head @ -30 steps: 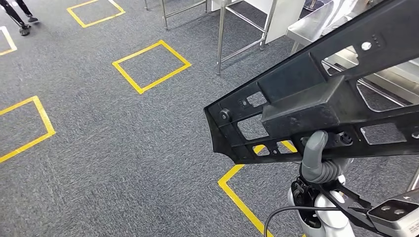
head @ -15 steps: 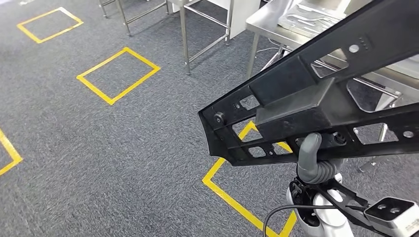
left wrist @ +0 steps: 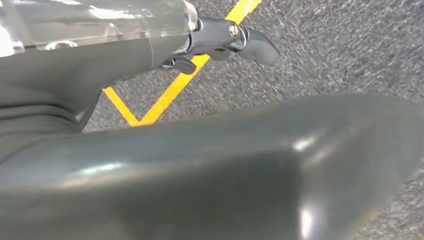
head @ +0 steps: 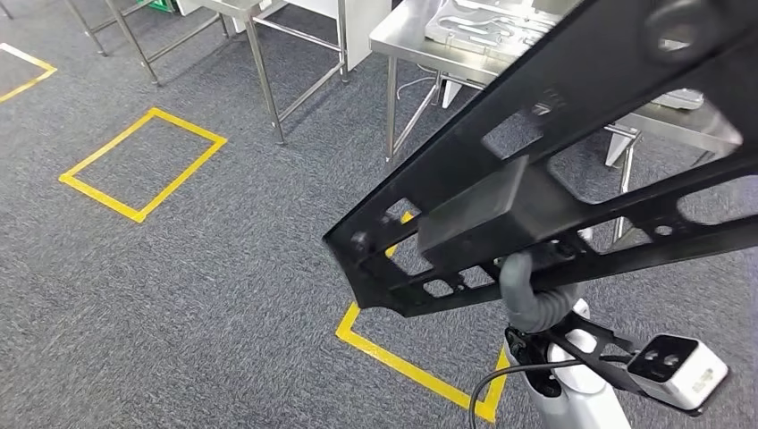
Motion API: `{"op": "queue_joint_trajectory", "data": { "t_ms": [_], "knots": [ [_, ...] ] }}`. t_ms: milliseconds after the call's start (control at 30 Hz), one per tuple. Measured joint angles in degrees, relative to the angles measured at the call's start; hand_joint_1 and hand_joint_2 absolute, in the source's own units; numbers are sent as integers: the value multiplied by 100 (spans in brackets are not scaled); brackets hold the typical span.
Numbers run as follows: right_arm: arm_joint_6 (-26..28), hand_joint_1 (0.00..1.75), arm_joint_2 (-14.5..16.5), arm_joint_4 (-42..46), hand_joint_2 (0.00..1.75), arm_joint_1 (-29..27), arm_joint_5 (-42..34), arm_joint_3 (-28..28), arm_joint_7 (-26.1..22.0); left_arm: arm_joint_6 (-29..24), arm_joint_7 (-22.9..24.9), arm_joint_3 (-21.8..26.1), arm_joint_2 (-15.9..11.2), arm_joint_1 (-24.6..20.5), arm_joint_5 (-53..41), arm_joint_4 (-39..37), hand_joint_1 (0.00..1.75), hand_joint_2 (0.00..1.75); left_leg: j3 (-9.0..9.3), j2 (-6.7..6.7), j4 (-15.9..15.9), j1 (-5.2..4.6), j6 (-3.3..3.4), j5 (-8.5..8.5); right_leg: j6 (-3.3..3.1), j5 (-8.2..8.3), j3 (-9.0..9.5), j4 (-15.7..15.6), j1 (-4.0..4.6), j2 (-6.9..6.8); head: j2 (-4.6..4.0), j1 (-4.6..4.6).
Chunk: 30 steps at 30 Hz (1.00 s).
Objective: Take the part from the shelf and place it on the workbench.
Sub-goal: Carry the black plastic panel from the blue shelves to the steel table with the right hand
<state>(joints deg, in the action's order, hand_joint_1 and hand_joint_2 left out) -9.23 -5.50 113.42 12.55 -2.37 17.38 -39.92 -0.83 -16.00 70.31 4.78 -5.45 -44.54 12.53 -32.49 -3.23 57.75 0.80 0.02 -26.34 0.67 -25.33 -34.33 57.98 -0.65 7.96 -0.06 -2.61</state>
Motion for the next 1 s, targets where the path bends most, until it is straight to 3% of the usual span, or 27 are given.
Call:
{"op": "queue_joint_trajectory", "data": {
  "t_ms": [67,133,200,233,267,300,367,433,500,567,600,667,700,733,767,800,833,900,933,1000],
  "knots": [
    [-99,175,-18,-55,175,61,25,64,-1,23,-14,0,9,-21,1,-1,0,0,29,136,-61,20,71,34,55,-119,-94,178,20,-211,-1,1],
    [-173,175,-42,-92,175,139,0,113,-2,57,-28,1,11,-11,-1,-1,0,0,42,287,-90,12,115,42,89,-445,-398,791,34,-575,0,2],
    [-290,175,-72,-133,175,190,-108,144,-2,95,-37,2,11,8,-1,-2,0,0,41,440,-84,-4,128,28,117,-687,-749,1474,10,-717,1,3],
    [-352,175,-89,-159,175,220,-177,154,-2,108,-42,3,14,10,2,-3,0,0,44,518,-80,-8,126,16,127,-666,-812,1586,-1,-745,0,3],
    [-403,175,-105,-190,175,265,-240,164,-2,113,-48,4,20,9,6,-3,0,0,52,592,-74,-9,120,3,132,-538,-753,1459,-10,-774,0,3],
    [-444,175,-121,-227,175,325,-296,173,-2,116,-55,4,31,5,15,-4,0,0,67,664,-69,-9,108,-14,128,-340,-581,1121,-13,-830,0,3],
    [-506,175,-144,-309,175,474,-390,189,-2,110,-70,4,55,-1,34,-5,0,0,106,790,-56,-30,65,-55,83,-39,-177,330,20,-1087,-1,3],
    [-540,175,-153,-394,175,606,-464,198,-2,92,-77,5,72,-6,50,-7,0,0,136,901,-49,-60,5,-92,13,25,-25,2,68,-1210,-1,3],
    [-546,175,-156,-466,175,663,-501,201,-2,69,-72,8,79,-17,59,-8,0,0,159,1009,-54,-66,-56,-123,-52,35,-38,-9,77,-1068,0,2],
    [-559,175,-158,-515,175,686,-513,201,-2,40,-66,11,82,-32,66,-8,0,0,125,857,88,-42,-119,-245,-115,59,-28,-39,48,-936,1,2],
    [-568,175,-154,-534,175,700,-519,202,-2,27,-62,15,82,-34,70,-8,0,0,27,702,319,-28,-143,-386,-146,69,-19,-53,29,-876,1,2],
    [-586,175,-144,-575,175,717,-531,204,-2,12,-47,31,82,-14,84,-8,0,0,-333,443,1087,-16,-169,-750,-185,70,-18,-53,29,-746,0,2],
    [-589,175,-140,-596,175,711,-533,205,-2,11,-38,43,83,2,93,-8,0,0,-520,405,1443,-15,-177,-868,-192,69,-17,-51,34,-667,-1,2],
    [-588,175,-140,-614,175,701,-526,206,-2,13,-32,54,84,15,99,-9,0,0,-638,390,1637,-16,-178,-881,-194,68,-14,-47,38,-582,-1,2],
    [-580,175,-139,-628,175,690,-512,207,-2,17,-30,65,84,23,104,-9,0,0,-655,380,1607,-16,-171,-776,-193,67,-9,-44,41,-498,-1,2],
    [-568,175,-139,-636,175,681,-498,208,-2,27,-31,74,84,23,106,-10,0,0,-563,355,1347,-15,-155,-572,-188,64,1,-40,41,-414,0,2],
    [-552,175,-138,-640,175,674,-481,208,-2,43,-32,83,83,21,105,-10,0,0,-400,259,938,-13,-130,-327,-179,59,8,-34,37,-334,0,3],
    [-528,175,-137,-645,175,666,-466,209,-2,81,-32,93,74,18,98,-10,0,0,-103,26,236,-4,-70,-39,-132,52,-3,-10,39,-185,1,2],
    [-520,175,-137,-648,175,659,-462,208,-2,99,-32,95,69,15,89,-10,0,0,-31,-50,72,-7,-45,-4,-98,56,-21,-2,30,-121,0,2],
    [-513,175,-138,-652,175,637,-458,200,-2,127,-31,94,68,-2,62,-10,0,0,-1,12,18,-16,8,-12,-11,79,-55,-10,13,4,1,2]
  ]
}}
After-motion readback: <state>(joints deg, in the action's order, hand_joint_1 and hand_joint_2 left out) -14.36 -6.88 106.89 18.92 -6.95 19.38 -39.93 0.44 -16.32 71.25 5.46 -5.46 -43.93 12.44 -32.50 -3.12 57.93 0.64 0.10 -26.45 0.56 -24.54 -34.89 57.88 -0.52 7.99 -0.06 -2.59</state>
